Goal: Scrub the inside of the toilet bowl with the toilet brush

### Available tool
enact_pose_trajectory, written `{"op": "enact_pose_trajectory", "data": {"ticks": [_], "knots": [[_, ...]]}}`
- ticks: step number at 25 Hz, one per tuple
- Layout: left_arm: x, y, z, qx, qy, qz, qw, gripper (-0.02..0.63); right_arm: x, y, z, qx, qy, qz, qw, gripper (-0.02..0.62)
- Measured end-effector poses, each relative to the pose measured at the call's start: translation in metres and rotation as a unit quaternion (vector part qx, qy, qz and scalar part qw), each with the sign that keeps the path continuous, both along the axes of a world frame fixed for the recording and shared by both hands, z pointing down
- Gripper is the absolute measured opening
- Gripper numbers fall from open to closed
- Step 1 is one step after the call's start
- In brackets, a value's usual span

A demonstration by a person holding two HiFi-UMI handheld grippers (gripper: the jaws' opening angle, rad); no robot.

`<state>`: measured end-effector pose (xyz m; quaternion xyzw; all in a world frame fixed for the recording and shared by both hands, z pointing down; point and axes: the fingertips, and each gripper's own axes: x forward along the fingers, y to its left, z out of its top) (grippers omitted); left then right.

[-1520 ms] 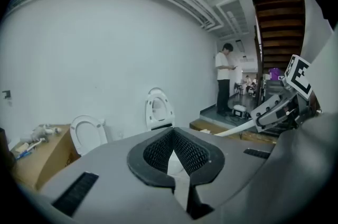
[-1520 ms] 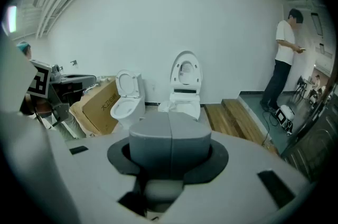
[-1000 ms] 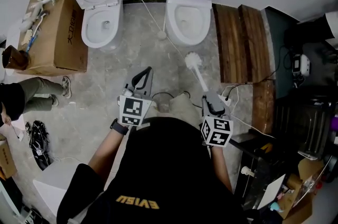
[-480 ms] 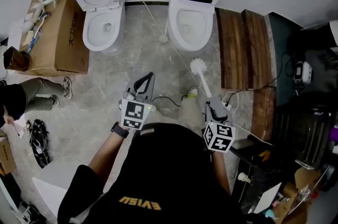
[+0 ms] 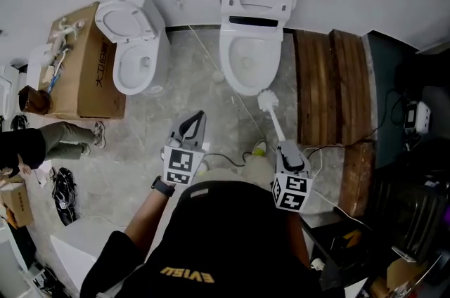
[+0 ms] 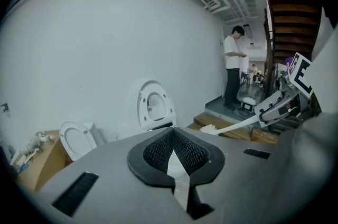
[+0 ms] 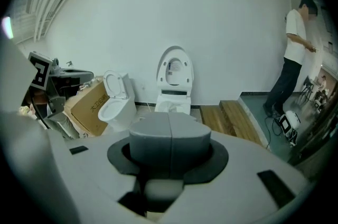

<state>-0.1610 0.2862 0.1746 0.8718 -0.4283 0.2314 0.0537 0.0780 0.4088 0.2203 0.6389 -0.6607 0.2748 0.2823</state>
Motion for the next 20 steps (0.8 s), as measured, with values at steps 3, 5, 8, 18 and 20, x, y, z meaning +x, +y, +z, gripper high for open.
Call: {"op": "enact_pose_trajectory", "data": {"ticks": [3, 5, 8, 18, 20], "knots": [[0.042, -0.024, -0.013, 0.005, -0.023, -0.008, 0.9997, 0.018, 0.055, -0.026, -0.007, 0.003, 0.014, -0.019, 1.000, 0.158], [0.065, -0.038, -0.019, 0.005, -0.035, -0.022, 0.9991, 0.018, 0.090, -0.042, -0.007, 0.000, 0.014, -0.035, 0.999, 0.158], [0.089, -0.057, -0.029, 0.006, -0.034, -0.051, 0.9981, 0.018, 0.138, -0.066, 0.000, -0.009, 0.008, -0.057, 0.998, 0.158], [0.115, -0.089, 0.000, -0.024, -0.013, -0.113, 0.9932, 0.018, 0.201, -0.157, 0.031, -0.042, 0.022, -0.086, 0.995, 0.158], [0.108, -0.102, 0.007, -0.034, 0.001, -0.120, 0.9922, 0.018, 0.192, -0.179, 0.031, -0.032, 0.032, -0.098, 0.994, 0.158]]}}
